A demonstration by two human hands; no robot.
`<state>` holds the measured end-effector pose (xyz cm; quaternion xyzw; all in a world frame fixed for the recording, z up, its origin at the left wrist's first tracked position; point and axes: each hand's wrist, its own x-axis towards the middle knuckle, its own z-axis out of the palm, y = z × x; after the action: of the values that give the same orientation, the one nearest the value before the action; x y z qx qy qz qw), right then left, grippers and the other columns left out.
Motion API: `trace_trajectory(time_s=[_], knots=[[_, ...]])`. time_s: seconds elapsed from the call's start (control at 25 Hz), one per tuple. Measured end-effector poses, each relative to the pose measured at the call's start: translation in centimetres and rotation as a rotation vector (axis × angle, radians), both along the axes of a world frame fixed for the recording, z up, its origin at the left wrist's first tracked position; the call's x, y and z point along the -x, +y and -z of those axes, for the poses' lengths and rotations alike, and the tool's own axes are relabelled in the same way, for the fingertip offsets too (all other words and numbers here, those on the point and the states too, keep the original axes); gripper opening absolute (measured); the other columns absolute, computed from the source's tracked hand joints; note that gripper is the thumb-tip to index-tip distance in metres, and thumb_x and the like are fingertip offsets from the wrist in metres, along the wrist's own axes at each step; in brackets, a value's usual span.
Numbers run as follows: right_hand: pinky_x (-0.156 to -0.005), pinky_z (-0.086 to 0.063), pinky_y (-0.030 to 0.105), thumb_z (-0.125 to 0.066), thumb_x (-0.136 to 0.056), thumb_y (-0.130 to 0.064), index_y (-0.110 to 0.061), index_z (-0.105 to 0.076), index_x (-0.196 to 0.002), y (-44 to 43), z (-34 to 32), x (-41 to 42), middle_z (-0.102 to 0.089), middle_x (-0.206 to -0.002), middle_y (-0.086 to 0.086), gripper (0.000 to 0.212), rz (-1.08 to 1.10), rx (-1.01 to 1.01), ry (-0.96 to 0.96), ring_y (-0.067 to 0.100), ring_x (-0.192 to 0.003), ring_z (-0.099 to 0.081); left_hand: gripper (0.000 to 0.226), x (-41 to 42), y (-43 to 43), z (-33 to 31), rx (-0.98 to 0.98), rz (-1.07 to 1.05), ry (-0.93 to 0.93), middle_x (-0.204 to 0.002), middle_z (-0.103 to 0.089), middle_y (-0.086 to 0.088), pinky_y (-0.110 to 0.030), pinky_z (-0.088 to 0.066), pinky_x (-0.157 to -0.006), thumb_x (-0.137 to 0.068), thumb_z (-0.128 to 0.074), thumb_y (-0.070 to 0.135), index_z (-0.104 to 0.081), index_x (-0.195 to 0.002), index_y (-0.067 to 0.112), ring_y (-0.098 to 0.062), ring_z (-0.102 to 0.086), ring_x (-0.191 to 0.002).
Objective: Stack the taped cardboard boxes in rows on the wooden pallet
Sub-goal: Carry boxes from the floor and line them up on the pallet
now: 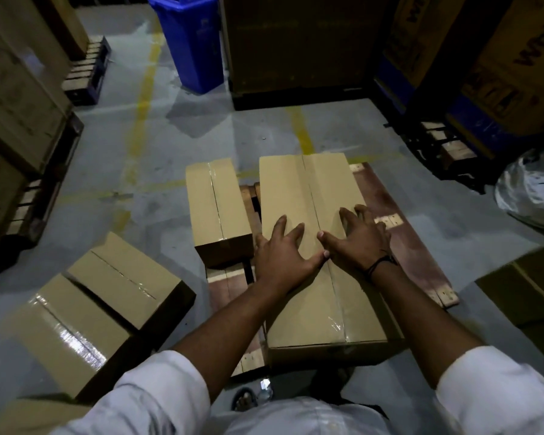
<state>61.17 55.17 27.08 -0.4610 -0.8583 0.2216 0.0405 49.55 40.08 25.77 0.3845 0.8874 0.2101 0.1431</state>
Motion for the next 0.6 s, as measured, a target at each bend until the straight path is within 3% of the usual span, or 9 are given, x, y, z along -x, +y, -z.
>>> trace_trajectory(time_s=[0.4,0.6], knots=[[-0.118,-0.023,0.055,-0.049,-0.074,-0.084,-0.036,-0.040,-0.154,13.0,2.6,2.7,-0.020,-0.166,-0.001,0.094,-0.133,0.005,-0.016,0.038,-0.147,-0.028,0.088,-0.4,11.6,2.3,-0.036,-0.166,0.031,-0.166,-0.026,0.006,-0.058,-0.026,-0.120,-0.080,-0.043,0.090,-0.044,-0.152,0.039,-0.025,-0.027,-0.152],[-0.119,-0.020,0.055,-0.055,-0.080,-0.078,-0.035,-0.039,-0.155,16.0,5.1,5.5,-0.018,-0.167,-0.002,0.088,-0.171,0.012,-0.028,0.039,-0.147,-0.025,0.084,1.7,14.7,4.9,0.007,-0.234,-0.039,-0.166,-0.020,0.014,-0.059,-0.035,-0.115,-0.080,-0.050,0.086,-0.041,-0.152,0.044,-0.032,-0.021,-0.151]])
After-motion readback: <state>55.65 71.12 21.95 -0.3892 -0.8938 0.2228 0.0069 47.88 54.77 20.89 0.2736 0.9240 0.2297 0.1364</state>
